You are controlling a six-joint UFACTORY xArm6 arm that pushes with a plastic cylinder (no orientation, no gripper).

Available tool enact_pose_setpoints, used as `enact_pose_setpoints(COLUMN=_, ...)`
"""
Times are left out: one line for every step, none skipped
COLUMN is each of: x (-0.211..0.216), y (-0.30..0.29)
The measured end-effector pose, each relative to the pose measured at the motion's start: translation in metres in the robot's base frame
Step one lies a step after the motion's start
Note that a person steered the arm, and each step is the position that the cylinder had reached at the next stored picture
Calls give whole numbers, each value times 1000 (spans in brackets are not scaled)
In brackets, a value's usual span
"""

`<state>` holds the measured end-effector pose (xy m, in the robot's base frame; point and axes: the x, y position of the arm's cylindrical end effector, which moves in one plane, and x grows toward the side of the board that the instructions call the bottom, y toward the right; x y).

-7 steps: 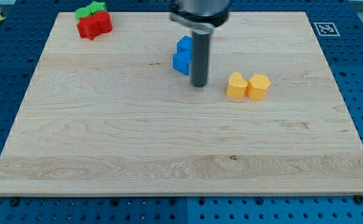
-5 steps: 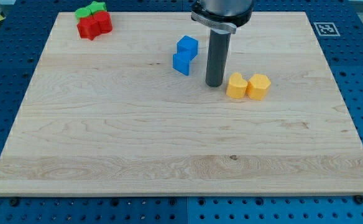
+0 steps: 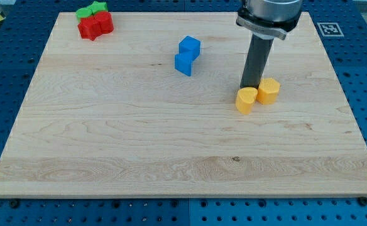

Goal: Separate the yellow blocks

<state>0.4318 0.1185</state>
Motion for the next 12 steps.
enact_pose_setpoints(x=3, y=-5)
enact_pose_setpoints(x=8, y=-19)
enact_pose_setpoints(x=19, y=-14)
enact_pose_setpoints(x=25, y=-13)
enact_pose_setpoints(x=25, y=-19)
enact_pose_setpoints(x=35, y=-19)
enact_pose_setpoints(x=48, y=-18)
enact_pose_setpoints(x=48, y=-18)
enact_pose_setpoints(x=57, y=-15)
enact_pose_setpoints(x=57, y=-15)
enact_pose_setpoints(x=57, y=-15)
enact_pose_setpoints(x=62, y=-15)
